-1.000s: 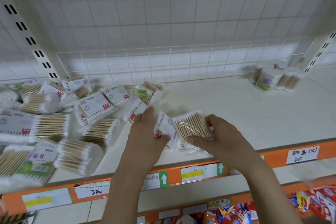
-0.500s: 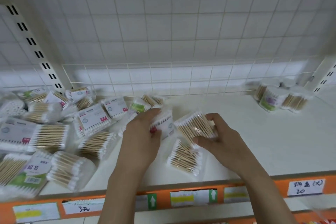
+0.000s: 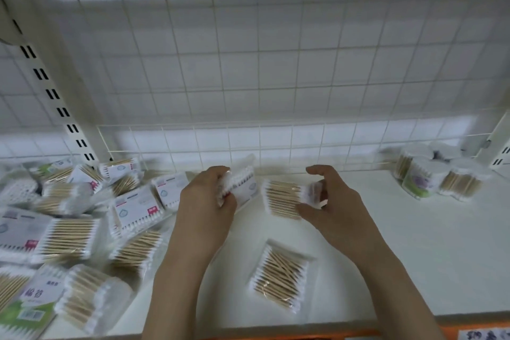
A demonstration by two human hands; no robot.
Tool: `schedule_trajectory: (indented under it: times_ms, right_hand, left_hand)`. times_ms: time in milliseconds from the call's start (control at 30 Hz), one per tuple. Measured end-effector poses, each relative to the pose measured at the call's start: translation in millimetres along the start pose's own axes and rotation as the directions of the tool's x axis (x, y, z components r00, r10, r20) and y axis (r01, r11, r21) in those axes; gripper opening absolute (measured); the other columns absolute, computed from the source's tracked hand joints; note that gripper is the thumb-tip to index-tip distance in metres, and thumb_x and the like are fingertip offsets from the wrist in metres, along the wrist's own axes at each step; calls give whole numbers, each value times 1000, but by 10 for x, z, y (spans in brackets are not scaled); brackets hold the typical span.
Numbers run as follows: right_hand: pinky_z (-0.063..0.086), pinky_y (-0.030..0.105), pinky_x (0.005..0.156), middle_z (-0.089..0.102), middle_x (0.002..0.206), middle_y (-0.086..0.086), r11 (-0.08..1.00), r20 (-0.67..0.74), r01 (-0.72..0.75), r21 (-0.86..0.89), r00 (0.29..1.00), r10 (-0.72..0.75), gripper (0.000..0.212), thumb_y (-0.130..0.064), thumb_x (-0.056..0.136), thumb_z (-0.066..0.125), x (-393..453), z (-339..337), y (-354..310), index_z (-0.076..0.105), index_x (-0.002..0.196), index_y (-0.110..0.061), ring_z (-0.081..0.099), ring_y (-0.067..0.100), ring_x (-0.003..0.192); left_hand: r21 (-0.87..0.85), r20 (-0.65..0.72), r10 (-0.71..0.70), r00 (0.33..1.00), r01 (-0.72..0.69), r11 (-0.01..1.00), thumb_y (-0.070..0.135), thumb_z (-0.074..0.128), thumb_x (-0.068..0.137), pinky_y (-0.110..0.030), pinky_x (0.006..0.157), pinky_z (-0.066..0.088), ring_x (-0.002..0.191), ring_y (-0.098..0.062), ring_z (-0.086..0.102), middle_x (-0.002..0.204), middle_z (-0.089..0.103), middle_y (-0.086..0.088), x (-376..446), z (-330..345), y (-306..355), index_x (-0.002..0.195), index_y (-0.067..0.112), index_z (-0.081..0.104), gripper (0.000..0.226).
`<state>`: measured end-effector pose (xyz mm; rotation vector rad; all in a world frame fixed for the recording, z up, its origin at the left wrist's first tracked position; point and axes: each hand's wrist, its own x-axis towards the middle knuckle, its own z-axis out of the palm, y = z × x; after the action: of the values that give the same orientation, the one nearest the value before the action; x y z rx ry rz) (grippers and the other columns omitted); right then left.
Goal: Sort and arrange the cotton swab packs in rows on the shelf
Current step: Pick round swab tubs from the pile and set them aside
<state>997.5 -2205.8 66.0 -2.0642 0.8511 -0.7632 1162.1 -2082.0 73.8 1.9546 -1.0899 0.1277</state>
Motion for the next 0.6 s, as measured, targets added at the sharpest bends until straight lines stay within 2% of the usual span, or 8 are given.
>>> schedule_trajectory:
  times_ms: [133, 200, 300, 367, 433, 500, 600]
  right_hand:
    - [43, 9, 57, 58, 91, -16, 997, -69, 28, -69, 997, -33, 42, -14, 78, 66, 184, -80, -5, 47, 112, -32, 56, -5, 75]
    - [44, 15, 61, 60, 91, -14, 986, -91, 49, -161, 994, -65, 33, -14, 80, 63, 276, -118, -10, 52, 109, -27, 57, 2, 80]
    - [48, 26, 70, 62, 92, -12, 950, -116, 69, -303, 987, -108, 24, -12, 83, 58, 368, -171, 1, 59, 104, -24, 57, 10, 87]
    - [46, 26, 72, 63, 92, -10, 918, -91, 103, -384, 985, -148, 29, -8, 81, 56, 405, -212, 32, 61, 105, -24, 56, 14, 89]
    - [45, 28, 75, 63, 94, -9, 890, -49, 132, -436, 984, -170, 35, -6, 81, 54, 428, -244, 72, 62, 108, -26, 55, 17, 91]
    - [45, 33, 82, 63, 102, -8, 878, -20, 143, -456, 985, -171, 38, -7, 82, 53, 446, -267, 114, 61, 113, -29, 54, 18, 97]
    - [44, 33, 86, 61, 109, -6, 872, 28, 150, -465, 988, -155, 40, -7, 85, 52, 491, -271, 176, 59, 117, -30, 52, 18, 103]
  left_hand:
    - [-3, -11, 56, 998, -56, 998, -5, 61, 78, 2, 65, 31, 71, 1, 45, 96, 51, 0, 196, 115, 19, 111, 14, 63, 38]
    - [13, 0, 70, 998, -70, 997, -4, 62, 78, -4, 63, 29, 69, -5, 43, 96, 55, -8, 334, 196, 24, 111, 12, 63, 37]
    - [34, 36, 101, 994, -102, 994, -1, 62, 79, -2, 65, 28, 78, -11, 43, 101, 58, -12, 533, 354, 25, 114, 10, 61, 36]
    - [33, 58, 101, 993, -103, 994, 1, 62, 80, -5, 69, 30, 85, -15, 49, 106, 59, -10, 640, 465, 27, 115, 11, 60, 36]
    - [45, 104, 84, 991, -89, 995, 3, 62, 81, -18, 82, 39, 97, -20, 54, 111, 60, -8, 716, 567, 22, 116, 11, 60, 36]
    - [68, 149, 80, 986, -91, 994, 5, 62, 82, -29, 88, 44, 101, -22, 56, 112, 62, -7, 771, 644, -2, 115, 12, 61, 34]
    - [100, 182, 50, 982, -69, 993, 8, 63, 81, -30, 90, 45, 103, -20, 57, 112, 64, -3, 840, 710, -55, 113, 15, 62, 33]
